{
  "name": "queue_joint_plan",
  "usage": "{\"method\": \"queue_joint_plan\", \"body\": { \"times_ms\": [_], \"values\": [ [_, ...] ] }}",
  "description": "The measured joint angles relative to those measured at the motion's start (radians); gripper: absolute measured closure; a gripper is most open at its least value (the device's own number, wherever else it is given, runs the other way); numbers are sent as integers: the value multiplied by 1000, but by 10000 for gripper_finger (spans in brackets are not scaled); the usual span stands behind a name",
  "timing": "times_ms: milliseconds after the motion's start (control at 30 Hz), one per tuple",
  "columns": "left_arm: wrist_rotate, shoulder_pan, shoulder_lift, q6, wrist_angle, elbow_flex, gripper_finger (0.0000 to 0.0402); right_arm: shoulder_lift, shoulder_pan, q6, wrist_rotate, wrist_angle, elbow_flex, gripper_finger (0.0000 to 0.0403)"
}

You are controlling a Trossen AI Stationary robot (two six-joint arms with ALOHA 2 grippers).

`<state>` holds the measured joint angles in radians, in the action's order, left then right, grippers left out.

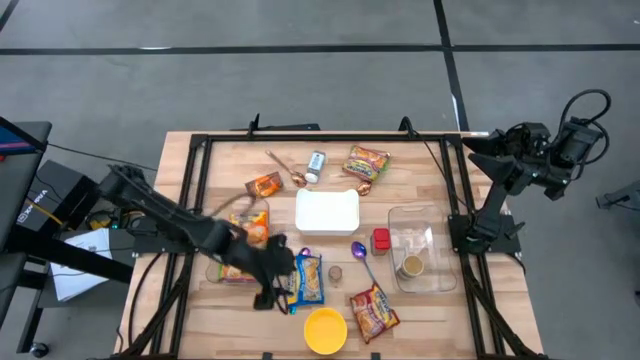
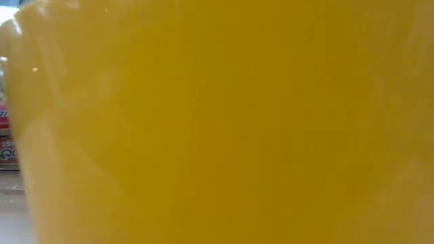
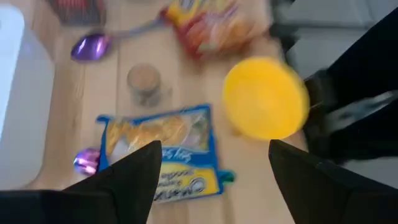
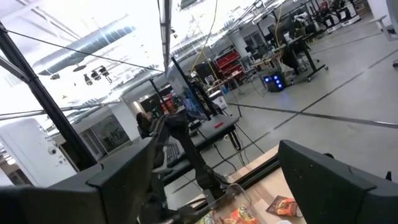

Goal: Pick & Place Food Item
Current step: Put the blue noodle pack into the left transparent bin

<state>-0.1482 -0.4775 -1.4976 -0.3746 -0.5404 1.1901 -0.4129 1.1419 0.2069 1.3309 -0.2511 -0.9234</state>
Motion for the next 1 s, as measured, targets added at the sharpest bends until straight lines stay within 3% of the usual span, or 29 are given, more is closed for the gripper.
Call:
{"method": "queue_joint_plan", "body": {
  "times_ms": [467, 1000],
  "values": [
    [-8, 25, -255, 1, -19, 53, 180, 1, 0, 3, 0, 4, 0, 69],
    [-20, 65, -366, -24, -17, 48, 212, 1, 0, 13, -55, 34, 0, 69]
  ]
}}
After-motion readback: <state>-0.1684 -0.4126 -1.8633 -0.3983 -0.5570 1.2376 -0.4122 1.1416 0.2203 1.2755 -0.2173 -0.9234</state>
